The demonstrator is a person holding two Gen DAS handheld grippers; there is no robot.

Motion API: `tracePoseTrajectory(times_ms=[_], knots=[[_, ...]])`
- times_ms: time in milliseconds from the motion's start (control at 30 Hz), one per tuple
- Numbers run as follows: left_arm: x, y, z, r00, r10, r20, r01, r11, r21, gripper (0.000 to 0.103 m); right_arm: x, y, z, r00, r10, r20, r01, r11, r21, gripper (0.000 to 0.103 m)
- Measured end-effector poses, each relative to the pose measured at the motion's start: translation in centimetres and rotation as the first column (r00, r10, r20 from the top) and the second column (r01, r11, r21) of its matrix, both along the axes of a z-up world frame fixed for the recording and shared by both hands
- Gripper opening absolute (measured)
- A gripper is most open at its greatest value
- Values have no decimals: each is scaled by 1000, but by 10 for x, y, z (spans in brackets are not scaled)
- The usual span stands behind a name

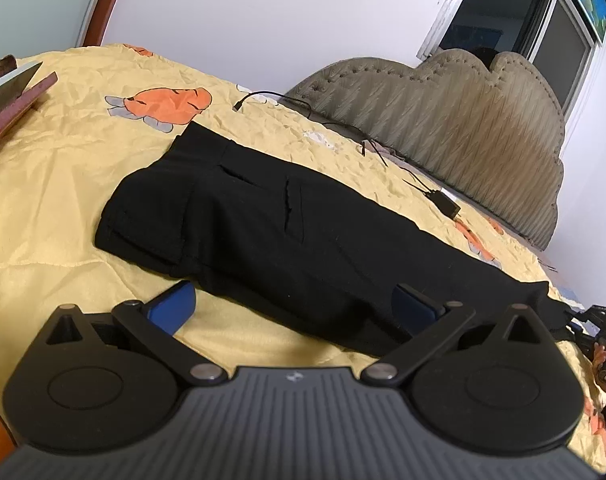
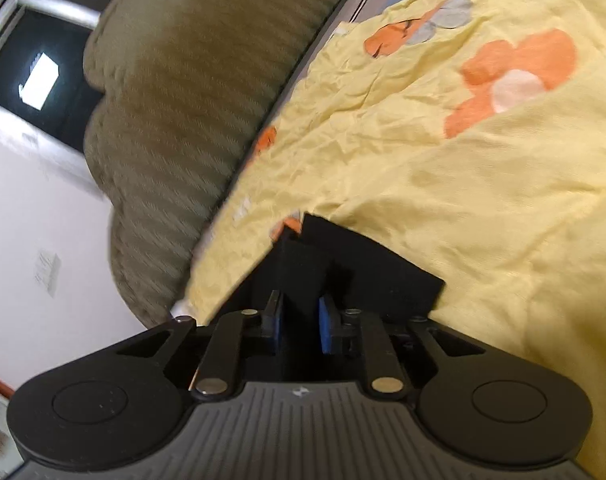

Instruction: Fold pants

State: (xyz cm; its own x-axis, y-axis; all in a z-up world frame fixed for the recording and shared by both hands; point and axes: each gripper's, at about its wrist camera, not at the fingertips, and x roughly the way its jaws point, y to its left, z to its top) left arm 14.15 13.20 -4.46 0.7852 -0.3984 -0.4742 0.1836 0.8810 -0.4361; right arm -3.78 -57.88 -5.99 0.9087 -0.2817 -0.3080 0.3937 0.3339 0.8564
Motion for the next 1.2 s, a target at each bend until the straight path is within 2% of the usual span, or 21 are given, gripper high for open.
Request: tracePoseTrajectory(times_ms=[67,200,300,433,500,533,600,633,700,733,767,800,833,867,900,933,1200], knots=[[0,1,0,1000,0,0,0,1000,-3,103,-7,1,2,999,-9,32,9,1000,-6,17],[0,1,-1,1000,0,1,0,1000,-9,103,-6,0,0,1000,2,-24,-2,1000,5,18],[-1,1,-1,1000,0,1,0,1000,-10,103,-7,-3,-5,1000,-12,-26,14,999,45,19],[-1,1,-1,1000,1,1,-1,1000,-14,103,-8,6,5,992,-46,-120,45,999,-10,20],[-1,2,-1,1000,1,2,-1,1000,-18,103,-7,10,12,986,-70,-152,61,996,-59,37],[-1,2,-1,1000,1,2,-1,1000,-21,103,-6,10,14,984,-83,-160,72,995,-74,42],[-2,2,-1,1000,2,3,-2,1000,-26,103,-1,6,13,986,-91,-141,84,995,-54,59],[-2,2,-1,1000,2,3,-2,1000,-27,103,2,5,13,988,-88,-127,83,996,-44,63],[-2,3,-1,1000,2,3,-2,1000,-29,103,10,6,18,986,-88,-142,76,994,-83,65],[-2,3,-1,1000,2,3,-2,1000,-30,103,12,8,19,985,-92,-146,76,991,-109,65],[-2,3,-1,1000,2,3,-2,999,-33,103,13,10,18,987,-93,-134,76,989,-127,57],[-2,3,-1,1000,2,3,-2,999,-35,103,12,10,16,988,-91,-127,75,989,-131,31],[-2,4,-2,1000,2,3,-2,999,-38,103,12,8,11,989,-80,-125,67,992,-107,16],[-2,4,-2,1000,2,3,-2,999,-41,103,10,4,3,993,-57,-103,53,998,-47,8],[-2,5,-2,1000,2,4,-2,999,-44,103,7,0,-4,997,-39,-64,39,999,0,6],[-2,5,-2,1000,2,4,-2,999,-47,103,4,0,-8,999,-31,-38,32,999,8,5],[-2,5,-2,1000,3,4,-3,999,-50,103,-23,18,17,998,-32,45,36,996,-83,5]])
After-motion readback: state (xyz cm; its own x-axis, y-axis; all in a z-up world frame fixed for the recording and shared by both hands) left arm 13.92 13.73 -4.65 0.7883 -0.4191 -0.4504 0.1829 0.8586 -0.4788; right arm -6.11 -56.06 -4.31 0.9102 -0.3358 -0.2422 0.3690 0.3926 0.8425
